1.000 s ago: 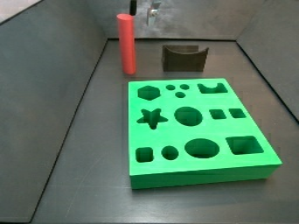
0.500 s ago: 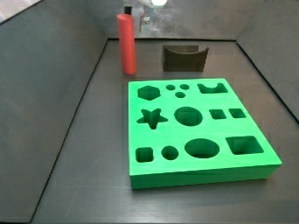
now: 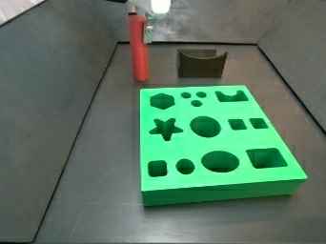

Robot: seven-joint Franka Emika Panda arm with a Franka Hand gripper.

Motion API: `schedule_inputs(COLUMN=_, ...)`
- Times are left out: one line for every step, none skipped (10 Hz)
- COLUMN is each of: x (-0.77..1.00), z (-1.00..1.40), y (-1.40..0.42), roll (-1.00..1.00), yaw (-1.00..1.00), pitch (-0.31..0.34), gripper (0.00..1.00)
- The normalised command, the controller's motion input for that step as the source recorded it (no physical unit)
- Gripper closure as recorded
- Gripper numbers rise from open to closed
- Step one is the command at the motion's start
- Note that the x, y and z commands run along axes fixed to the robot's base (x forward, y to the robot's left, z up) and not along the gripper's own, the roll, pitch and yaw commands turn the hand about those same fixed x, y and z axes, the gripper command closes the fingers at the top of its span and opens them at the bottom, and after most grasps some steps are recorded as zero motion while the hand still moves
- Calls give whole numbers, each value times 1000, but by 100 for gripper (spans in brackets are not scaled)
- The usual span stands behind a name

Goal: Pick up the oval object. Move up. Move to above the board. Insert the oval object.
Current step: Pick up the oval object.

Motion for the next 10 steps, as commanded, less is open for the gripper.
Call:
schedule_inputs(x=-49, z=0, y=-186, roll=-1, yaw=-197, pitch=-54, gripper=0)
schedule_inputs(x=-71, z=-80, y=-220, roll=-6, yaw=-200, pitch=-79, gripper=0)
schedule_inputs(x=0, z=0, y=0, roll=4, yaw=-137, pitch=0, gripper=0)
schedule_inputs(x=-17, z=0, y=0, roll=-4, yaw=0, pitch=-16, gripper=0)
schedule_inputs(x=-191, z=-83, y=-11, roll=0, yaw=-17, pitch=-71, gripper=0)
schedule_inputs(x=-171, z=-134, y=0, roll=-20, yaw=0, pitch=-103, gripper=0)
schedule_inputs(x=0, z=0, y=-46, roll=0, yaw=0, pitch=0, gripper=0)
schedule_inputs(x=-49, z=-180, y=-97, roll=-26, yaw=0, pitch=-97, gripper=0)
schedule_inputs(x=0, z=0, y=0, roll=0, yaw=0, pitch=0, gripper=0)
schedule_inputs(x=0, z=0, y=0, roll=0, yaw=0, pitch=0, gripper=100)
